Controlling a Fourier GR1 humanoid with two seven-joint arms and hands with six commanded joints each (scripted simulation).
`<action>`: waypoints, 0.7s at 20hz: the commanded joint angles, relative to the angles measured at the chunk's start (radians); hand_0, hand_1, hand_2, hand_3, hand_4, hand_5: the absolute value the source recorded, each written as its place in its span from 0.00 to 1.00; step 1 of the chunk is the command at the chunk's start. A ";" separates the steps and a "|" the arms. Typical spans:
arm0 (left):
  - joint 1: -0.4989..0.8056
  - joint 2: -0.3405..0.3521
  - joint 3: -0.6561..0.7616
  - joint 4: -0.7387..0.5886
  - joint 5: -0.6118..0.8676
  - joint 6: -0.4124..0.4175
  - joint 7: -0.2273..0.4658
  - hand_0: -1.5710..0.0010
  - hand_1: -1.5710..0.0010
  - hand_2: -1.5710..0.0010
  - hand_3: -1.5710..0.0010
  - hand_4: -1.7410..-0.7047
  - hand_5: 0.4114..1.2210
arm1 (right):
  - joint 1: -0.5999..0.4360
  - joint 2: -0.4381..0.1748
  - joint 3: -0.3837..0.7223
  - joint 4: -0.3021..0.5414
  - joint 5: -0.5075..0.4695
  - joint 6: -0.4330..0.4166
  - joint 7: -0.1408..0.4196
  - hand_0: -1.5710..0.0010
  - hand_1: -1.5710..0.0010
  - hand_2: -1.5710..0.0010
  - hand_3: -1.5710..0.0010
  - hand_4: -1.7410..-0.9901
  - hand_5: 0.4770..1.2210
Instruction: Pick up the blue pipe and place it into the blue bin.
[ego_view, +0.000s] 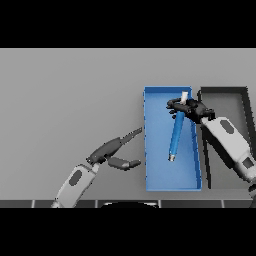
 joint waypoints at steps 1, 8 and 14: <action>0.001 0.009 0.001 -0.006 0.001 -0.005 0.006 1.00 1.00 1.00 1.00 0.83 0.10 | -0.008 -0.007 0.027 -0.014 0.033 0.017 0.002 0.83 0.84 0.84 0.90 0.72 0.72; 0.001 0.011 0.006 -0.001 -0.001 -0.002 -0.006 1.00 1.00 1.00 1.00 0.83 0.08 | -0.026 -0.020 0.088 -0.010 0.135 0.060 -0.022 0.88 0.94 0.96 0.98 0.81 0.45; 0.009 0.004 -0.006 -0.003 -0.011 0.005 0.006 1.00 1.00 1.00 1.00 0.83 0.08 | -0.012 -0.012 0.069 -0.005 0.101 0.083 -0.053 0.92 0.96 0.98 0.99 0.78 0.45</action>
